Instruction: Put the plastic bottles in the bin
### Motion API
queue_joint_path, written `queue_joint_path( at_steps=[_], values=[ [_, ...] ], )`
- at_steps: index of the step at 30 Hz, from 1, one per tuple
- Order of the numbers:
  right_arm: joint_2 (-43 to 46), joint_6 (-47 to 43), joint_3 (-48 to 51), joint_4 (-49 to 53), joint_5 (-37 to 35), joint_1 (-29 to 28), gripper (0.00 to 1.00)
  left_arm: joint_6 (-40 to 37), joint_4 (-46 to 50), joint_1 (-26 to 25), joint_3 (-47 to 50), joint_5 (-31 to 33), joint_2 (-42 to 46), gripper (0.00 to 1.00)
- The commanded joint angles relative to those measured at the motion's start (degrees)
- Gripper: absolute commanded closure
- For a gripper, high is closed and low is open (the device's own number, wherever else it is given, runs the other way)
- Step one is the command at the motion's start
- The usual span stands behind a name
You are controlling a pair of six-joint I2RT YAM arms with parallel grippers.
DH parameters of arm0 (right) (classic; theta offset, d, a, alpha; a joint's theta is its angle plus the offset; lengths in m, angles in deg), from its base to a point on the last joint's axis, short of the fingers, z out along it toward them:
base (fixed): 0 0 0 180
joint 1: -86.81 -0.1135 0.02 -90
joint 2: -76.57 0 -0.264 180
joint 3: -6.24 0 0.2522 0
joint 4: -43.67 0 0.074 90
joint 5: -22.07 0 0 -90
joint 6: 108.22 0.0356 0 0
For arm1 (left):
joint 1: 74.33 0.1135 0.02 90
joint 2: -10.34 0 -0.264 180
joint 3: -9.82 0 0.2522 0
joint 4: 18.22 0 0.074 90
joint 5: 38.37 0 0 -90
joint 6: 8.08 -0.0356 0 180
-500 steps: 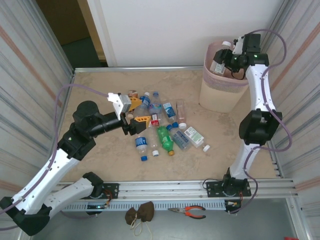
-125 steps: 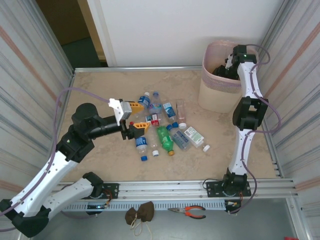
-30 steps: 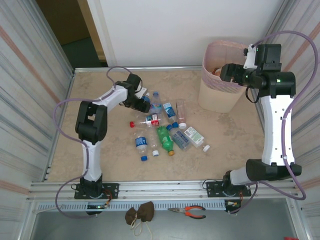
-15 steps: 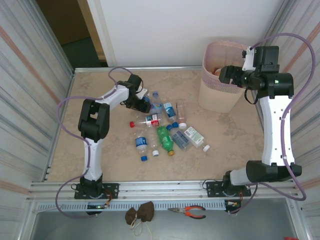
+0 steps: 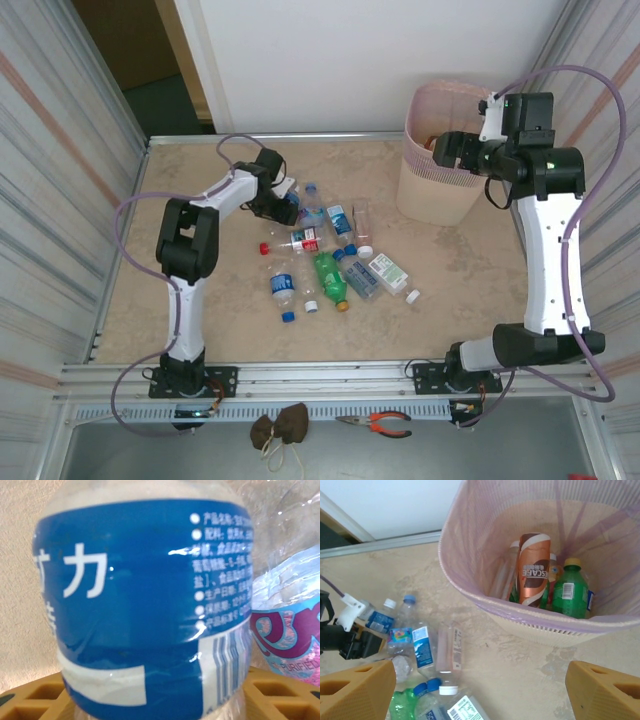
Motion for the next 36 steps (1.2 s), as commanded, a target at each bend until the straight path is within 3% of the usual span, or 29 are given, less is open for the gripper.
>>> queue_joint_path(
  at_steps=[1, 12, 26, 36],
  values=[
    [2.07, 0.33, 0.14, -1.33, -0.48, -0.79, 0.13, -0.91, 1.88, 0.89, 0.74, 1.01, 3.53, 0.43],
    [4.40, 1.36, 1.30, -4.65, 1.42, -1.39, 0.14, -1.24, -0.72, 3.64, 2.66, -2.46, 14.49, 0.44],
    [16.60, 13.99, 24.41, -39.27, 21.06, -2.93, 0.17, 0.50, -18.96, 3.75, 14.92, -25.59, 37.52, 0.48],
    [18.30, 13.97, 28.32, -55.92, 26.82, -13.35, 0.16, 5.72, -33.91, 2.07, 22.76, -38.71, 53.85, 0.50]
  ],
)
